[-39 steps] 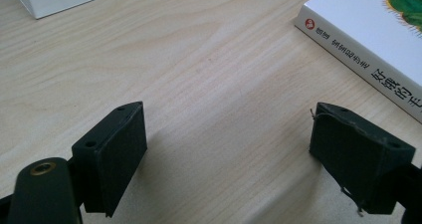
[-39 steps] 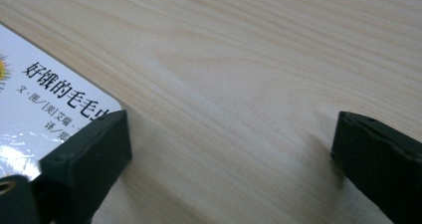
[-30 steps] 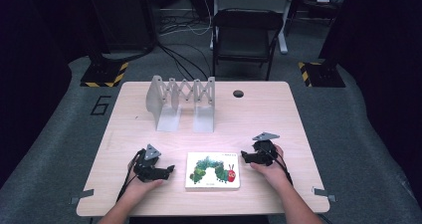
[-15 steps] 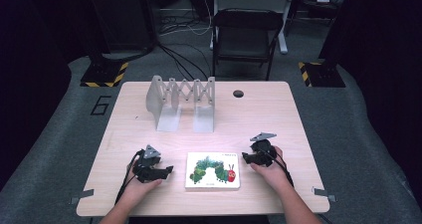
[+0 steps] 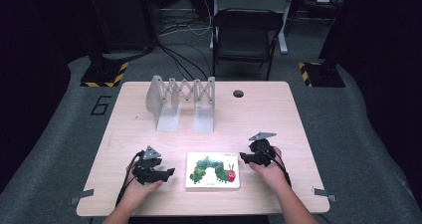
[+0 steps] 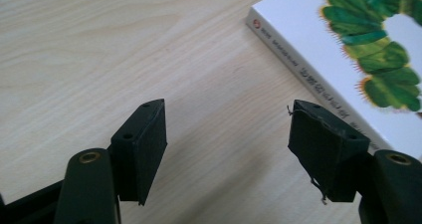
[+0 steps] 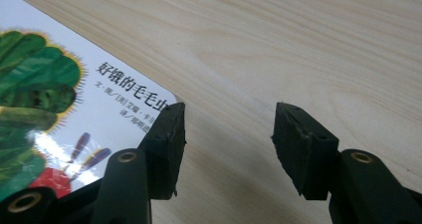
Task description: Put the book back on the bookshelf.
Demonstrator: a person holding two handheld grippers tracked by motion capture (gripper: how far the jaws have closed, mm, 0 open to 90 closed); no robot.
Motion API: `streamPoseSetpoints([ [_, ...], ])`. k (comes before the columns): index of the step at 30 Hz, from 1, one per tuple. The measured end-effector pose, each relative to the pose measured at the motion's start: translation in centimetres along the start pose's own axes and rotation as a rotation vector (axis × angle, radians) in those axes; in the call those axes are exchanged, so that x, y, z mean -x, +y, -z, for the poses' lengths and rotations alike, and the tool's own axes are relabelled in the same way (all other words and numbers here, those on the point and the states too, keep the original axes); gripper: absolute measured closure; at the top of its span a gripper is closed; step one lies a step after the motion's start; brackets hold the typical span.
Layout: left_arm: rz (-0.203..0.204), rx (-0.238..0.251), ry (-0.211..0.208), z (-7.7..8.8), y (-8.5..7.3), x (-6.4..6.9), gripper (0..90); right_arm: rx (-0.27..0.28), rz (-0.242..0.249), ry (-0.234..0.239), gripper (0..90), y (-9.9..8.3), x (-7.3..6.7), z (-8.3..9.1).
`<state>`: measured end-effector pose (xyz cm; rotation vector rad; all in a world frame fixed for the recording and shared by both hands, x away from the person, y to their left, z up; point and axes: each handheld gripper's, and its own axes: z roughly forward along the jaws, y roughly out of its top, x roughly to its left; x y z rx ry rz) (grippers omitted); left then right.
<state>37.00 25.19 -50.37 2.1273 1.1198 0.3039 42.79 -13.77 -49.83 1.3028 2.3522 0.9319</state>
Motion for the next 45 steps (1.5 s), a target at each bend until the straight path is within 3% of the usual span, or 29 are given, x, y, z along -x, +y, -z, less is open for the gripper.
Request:
streamPoseSetpoints([
  [4, -0.002, 0.007, -0.034, 0.1, 0.2, 0.3, 23.4, 0.015, 0.018, 0.006, 46.4, 0.4, -0.5, 0.6],
  [6, -0.013, 0.018, -0.060, 0.3, 0.3, 0.5, 22.0, 0.026, 0.017, 0.018, 41.3, 0.5, -0.7, 0.8],
  [10, -0.047, 0.019, -0.054, 0.5, 0.5, 1.0, 24.2, 0.016, 0.040, 0.074, 33.4, 0.3, -0.8, 1.1],
  [12, -0.061, 0.030, -0.038, 0.4, 0.5, 1.2, 25.2, 0.014, 0.022, 0.087, 32.9, 0.4, -1.0, 1.2],
  [16, -0.062, 0.023, -0.028, 0.6, 0.5, 1.4, 34.4, 0.017, 0.048, 0.105, 38.4, 0.4, -1.3, 1.3],
  [17, -0.065, 0.025, -0.029, 0.7, 0.5, 1.4, 37.6, 0.014, 0.050, 0.099, 43.2, 0.5, -1.5, 1.4],
  [20, -0.063, 0.030, -0.026, 0.8, 0.6, 1.5, 40.7, 0.010, 0.064, 0.087, 46.0, 0.5, -1.5, 1.5],
  [24, -0.049, 0.020, -0.033, 0.8, 0.9, 1.8, 44.9, -0.015, 0.041, 0.104, 55.8, 0.7, -1.7, 1.5],
  [25, -0.050, 0.021, -0.034, 1.0, 1.1, 2.1, 44.9, -0.033, 0.062, 0.112, 56.4, 0.7, -1.8, 1.5],
  [30, -0.049, 0.043, -0.035, 1.6, 1.8, 2.8, 46.1, -0.062, 0.073, 0.116, 55.1, 1.0, -2.4, 1.6],
  [32, -0.040, 0.030, -0.049, 1.7, 1.9, 2.8, 45.3, -0.075, 0.087, 0.125, 55.0, 1.3, -2.6, 1.6],
  [34, -0.028, 0.041, -0.039, 1.7, 2.0, 2.9, 45.2, -0.079, 0.093, 0.122, 55.2, 1.6, -2.9, 1.7],
  [36, -0.029, 0.034, -0.055, 1.8, 2.0, 2.9, 48.3, -0.079, 0.120, 0.100, 56.0, 1.8, -3.2, 1.6],
  [45, -0.047, 0.053, -0.060, 2.0, 1.4, 2.3, 53.7, -0.070, 0.168, 0.135, 66.7, 2.2, -3.4, 1.9],
])
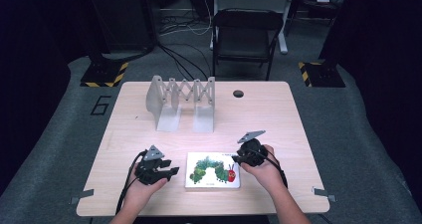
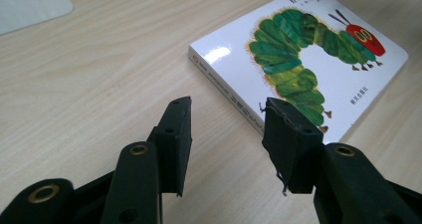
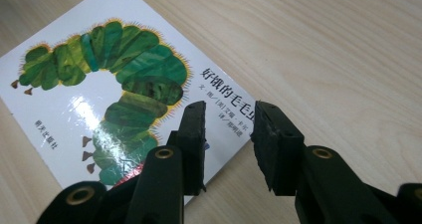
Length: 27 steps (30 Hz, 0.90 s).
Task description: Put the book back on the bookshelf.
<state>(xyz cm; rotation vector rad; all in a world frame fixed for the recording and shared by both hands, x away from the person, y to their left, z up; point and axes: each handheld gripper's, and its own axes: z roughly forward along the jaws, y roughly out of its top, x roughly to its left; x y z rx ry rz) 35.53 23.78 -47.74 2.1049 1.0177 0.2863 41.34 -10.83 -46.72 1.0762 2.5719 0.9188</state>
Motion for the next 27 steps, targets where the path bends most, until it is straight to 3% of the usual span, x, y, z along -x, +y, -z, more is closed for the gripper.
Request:
streamPoseSetpoints([
  [6, -0.035, 0.015, -0.012, 0.4, 0.1, 0.5, 52.1, 0.001, 0.037, 0.011, 64.8, 0.3, 0.2, 0.3],
  [8, -0.047, 0.017, -0.001, 0.6, 0.3, 1.0, 50.3, -0.010, 0.005, 0.038, 66.0, 0.8, 0.2, 0.3],
  [10, -0.046, 0.023, 0.000, 0.7, 0.3, 1.2, 48.7, -0.013, 0.009, 0.041, 66.0, 0.9, 0.2, 0.3],
  [15, -0.053, 0.014, -0.027, 0.7, 0.1, 1.9, 42.2, -0.021, -0.033, 0.051, 59.2, 1.5, 0.4, 0.1],
  [16, -0.064, 0.006, -0.027, 0.4, -0.2, 2.3, 39.0, -0.028, -0.066, 0.056, 58.3, 1.7, 0.7, -0.1],
  [20, -0.084, -0.009, -0.021, -0.6, -0.7, 3.0, 35.4, -0.046, -0.105, 0.059, 53.7, 1.8, 1.3, -0.8],
  [23, -0.101, -0.017, -0.030, -1.0, -0.9, 3.3, 34.7, -0.049, -0.108, 0.063, 52.1, 1.9, 1.6, -1.2],
  [27, -0.110, -0.029, -0.034, -1.6, -1.3, 3.5, 34.3, -0.081, -0.147, 0.067, 50.9, 2.3, 2.1, -1.7],
])
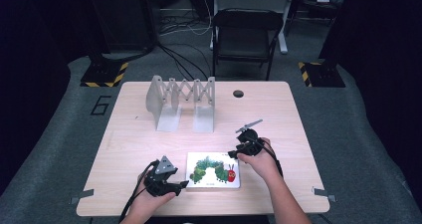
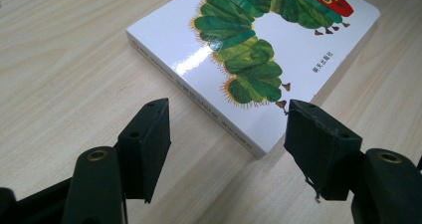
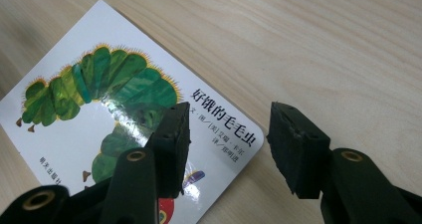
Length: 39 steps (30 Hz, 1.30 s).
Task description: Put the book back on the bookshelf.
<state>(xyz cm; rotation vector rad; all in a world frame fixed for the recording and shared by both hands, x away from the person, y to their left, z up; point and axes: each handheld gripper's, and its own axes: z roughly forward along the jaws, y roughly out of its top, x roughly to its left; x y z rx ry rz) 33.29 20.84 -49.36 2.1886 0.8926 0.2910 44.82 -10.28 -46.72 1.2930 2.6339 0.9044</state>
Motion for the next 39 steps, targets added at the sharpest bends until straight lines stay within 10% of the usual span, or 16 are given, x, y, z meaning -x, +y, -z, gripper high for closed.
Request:
streamPoseSetpoints([
  [24, 0.004, -0.026, -0.015, -2.6, -1.1, 1.0, 28.9, -0.061, -0.070, 0.019, 43.7, -0.8, 0.9, -2.5],
  [39, -0.068, -0.013, 0.038, -3.5, -1.1, 2.1, 21.5, -0.067, -0.092, 0.035, 41.9, -0.8, 0.5, -2.9],
])
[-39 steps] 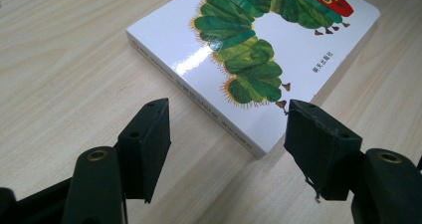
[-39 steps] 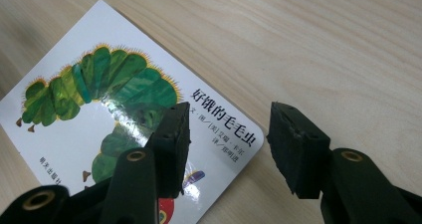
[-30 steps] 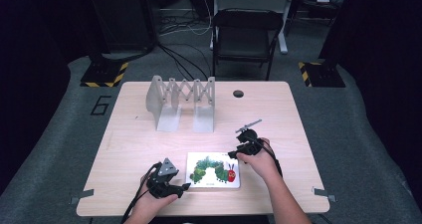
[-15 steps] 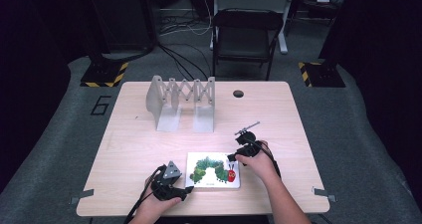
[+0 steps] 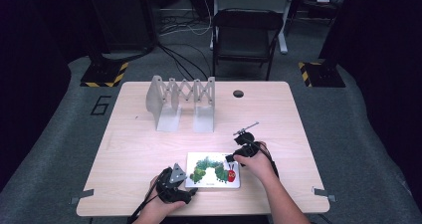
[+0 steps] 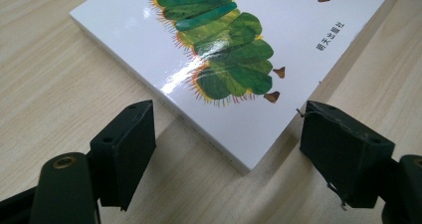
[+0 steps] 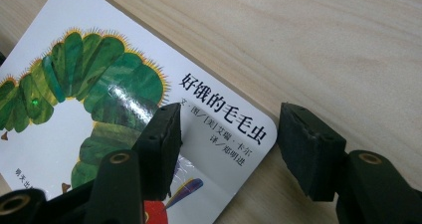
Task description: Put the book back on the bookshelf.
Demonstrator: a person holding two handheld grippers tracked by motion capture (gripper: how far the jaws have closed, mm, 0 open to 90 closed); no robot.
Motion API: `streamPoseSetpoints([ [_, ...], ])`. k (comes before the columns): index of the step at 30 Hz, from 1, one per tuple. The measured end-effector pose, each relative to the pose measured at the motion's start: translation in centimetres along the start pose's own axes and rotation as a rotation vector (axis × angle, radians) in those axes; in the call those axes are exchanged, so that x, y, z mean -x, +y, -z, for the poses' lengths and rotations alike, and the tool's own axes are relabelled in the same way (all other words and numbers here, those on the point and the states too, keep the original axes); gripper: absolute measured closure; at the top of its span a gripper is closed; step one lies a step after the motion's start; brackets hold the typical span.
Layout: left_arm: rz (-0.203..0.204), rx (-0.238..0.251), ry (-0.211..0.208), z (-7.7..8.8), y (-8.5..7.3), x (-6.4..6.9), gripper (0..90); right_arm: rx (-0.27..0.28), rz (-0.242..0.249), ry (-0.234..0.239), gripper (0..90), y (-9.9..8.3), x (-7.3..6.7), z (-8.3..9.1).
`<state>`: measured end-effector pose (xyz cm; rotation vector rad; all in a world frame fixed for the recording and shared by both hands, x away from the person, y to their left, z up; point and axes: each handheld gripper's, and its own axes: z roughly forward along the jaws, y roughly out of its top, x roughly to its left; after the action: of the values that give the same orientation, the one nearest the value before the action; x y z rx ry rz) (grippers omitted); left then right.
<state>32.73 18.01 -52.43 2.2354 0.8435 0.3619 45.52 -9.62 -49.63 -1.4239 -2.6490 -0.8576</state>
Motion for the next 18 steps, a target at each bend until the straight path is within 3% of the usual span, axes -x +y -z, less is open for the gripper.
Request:
streamPoseSetpoints([
  [10, 0.012, -0.017, 0.014, -0.3, 0.3, 0.4, 17.6, -0.024, -0.017, -0.011, 42.0, 0.2, -0.6, -0.1],
  [18, 0.020, -0.030, 0.018, -0.2, 0.4, 0.5, 16.7, -0.019, 0.004, -0.042, 43.0, 0.5, -1.2, 0.1],
])
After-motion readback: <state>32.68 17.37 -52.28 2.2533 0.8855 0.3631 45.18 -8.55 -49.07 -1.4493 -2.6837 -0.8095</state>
